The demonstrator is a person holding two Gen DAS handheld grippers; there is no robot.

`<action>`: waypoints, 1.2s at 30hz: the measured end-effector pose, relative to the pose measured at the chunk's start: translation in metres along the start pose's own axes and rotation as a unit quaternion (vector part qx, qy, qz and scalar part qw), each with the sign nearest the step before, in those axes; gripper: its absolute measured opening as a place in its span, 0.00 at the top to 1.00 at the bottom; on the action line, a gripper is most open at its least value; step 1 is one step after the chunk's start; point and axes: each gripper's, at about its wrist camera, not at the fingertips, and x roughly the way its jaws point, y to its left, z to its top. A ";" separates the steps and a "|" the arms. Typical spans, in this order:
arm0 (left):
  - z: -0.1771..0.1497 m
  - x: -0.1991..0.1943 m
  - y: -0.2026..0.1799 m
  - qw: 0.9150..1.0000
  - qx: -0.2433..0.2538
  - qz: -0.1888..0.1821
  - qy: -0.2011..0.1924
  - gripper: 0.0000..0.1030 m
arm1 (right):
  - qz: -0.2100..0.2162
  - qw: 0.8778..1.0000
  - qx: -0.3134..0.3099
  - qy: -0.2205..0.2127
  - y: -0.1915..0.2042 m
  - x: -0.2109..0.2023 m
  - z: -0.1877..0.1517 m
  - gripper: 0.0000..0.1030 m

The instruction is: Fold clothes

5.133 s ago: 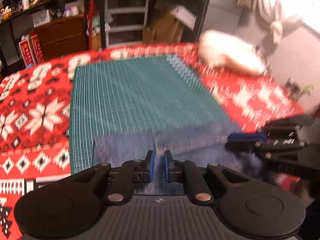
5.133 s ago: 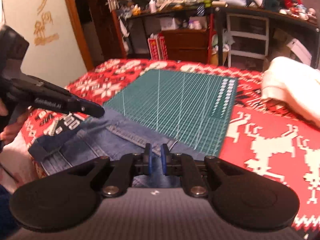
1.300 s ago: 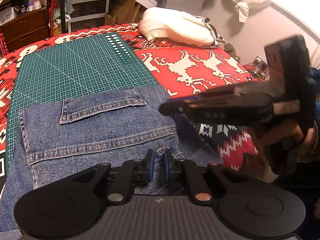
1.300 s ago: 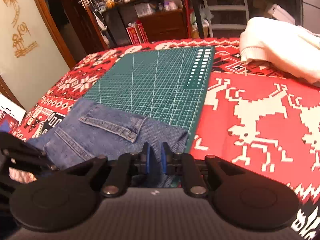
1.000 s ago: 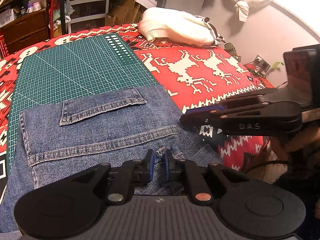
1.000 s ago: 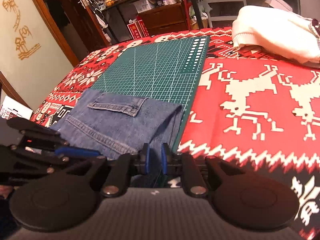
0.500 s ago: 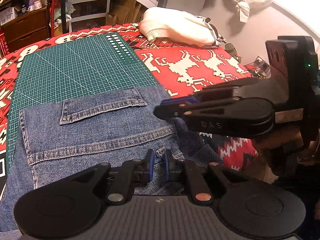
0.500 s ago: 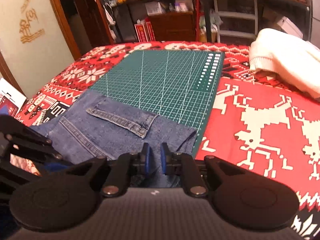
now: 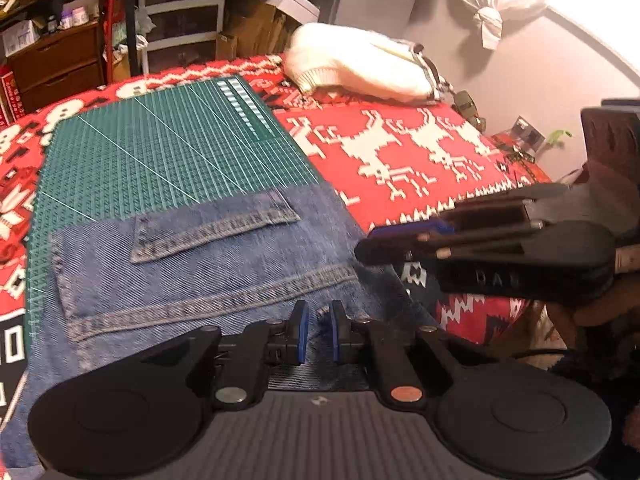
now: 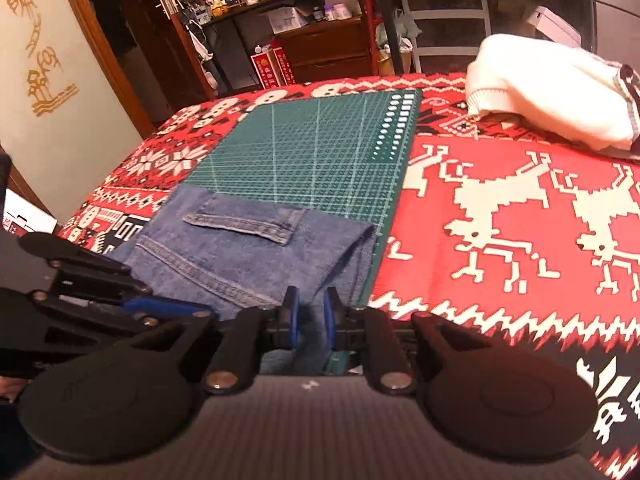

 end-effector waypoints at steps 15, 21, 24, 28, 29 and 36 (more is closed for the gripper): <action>-0.010 -0.019 0.049 0.992 0.009 0.127 0.005 0.89 | -0.006 0.995 -0.094 0.018 0.051 0.022 0.010 0.70; -0.018 -0.016 0.043 0.990 0.038 0.137 0.012 0.88 | -0.024 0.989 -0.142 0.023 0.060 0.032 -0.004 0.64; -0.018 -0.020 0.040 0.988 0.044 0.149 0.011 0.80 | -0.021 0.990 -0.139 0.029 0.058 0.029 -0.004 0.62; -0.021 -0.029 0.043 0.986 0.034 0.165 0.010 0.61 | -0.013 0.991 -0.130 0.038 0.053 0.024 -0.005 0.47; -0.022 -0.031 0.047 0.985 0.028 0.168 0.012 0.61 | -0.012 0.991 -0.127 0.041 0.052 0.023 -0.005 0.47; -0.035 -0.024 0.070 0.987 -0.009 0.153 0.049 0.56 | 0.001 0.992 -0.111 0.057 0.043 0.015 -0.005 0.47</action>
